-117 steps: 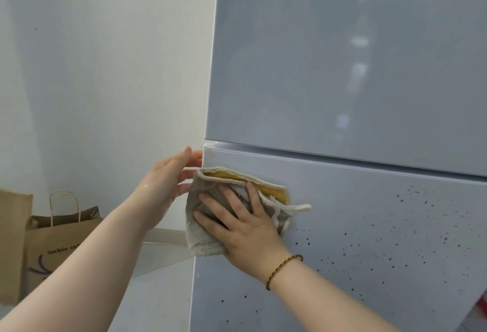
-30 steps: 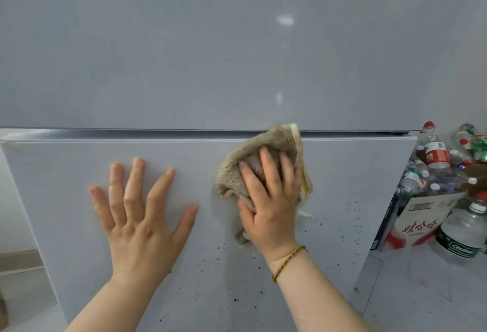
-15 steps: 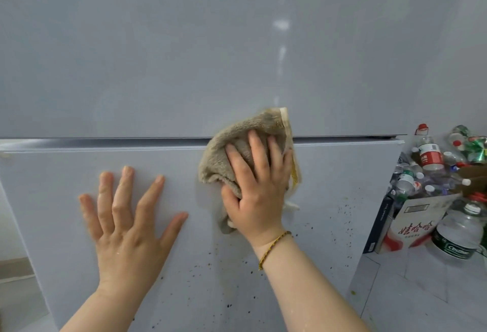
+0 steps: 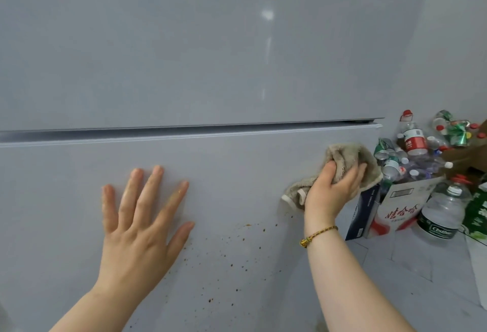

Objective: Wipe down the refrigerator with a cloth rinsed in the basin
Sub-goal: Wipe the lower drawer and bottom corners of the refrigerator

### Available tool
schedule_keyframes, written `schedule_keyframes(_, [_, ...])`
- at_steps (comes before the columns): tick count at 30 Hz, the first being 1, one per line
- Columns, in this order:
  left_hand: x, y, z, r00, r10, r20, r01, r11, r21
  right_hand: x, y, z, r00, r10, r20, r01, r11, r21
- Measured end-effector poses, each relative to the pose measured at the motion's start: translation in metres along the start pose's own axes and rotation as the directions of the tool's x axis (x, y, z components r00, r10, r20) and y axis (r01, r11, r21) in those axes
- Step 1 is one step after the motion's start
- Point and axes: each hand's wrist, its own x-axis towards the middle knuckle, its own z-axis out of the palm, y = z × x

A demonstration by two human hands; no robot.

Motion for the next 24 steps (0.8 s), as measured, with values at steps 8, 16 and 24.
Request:
schedule_keyframes(8, [-0.001,0.005,0.004,0.999,-0.041,0.008,0.041,0.999,0.033,0.044,-0.005,-0.006,0.85,-0.502,0.163,0.516,0.854,-0.062])
schedule_keyframes(16, [-0.004,0.008,0.008,0.994,-0.097,0.047,0.1,0.993,-0.058,-0.014,0.101,-0.024,0.92,0.391,-0.029,-0.383,0.912,0.147])
schedule_keyframes(24, [-0.004,0.009,0.01,0.987,-0.133,0.09,0.142,0.985,-0.101,0.002,0.021,-0.006,0.997,0.045,0.062,-0.051,0.994,0.097])
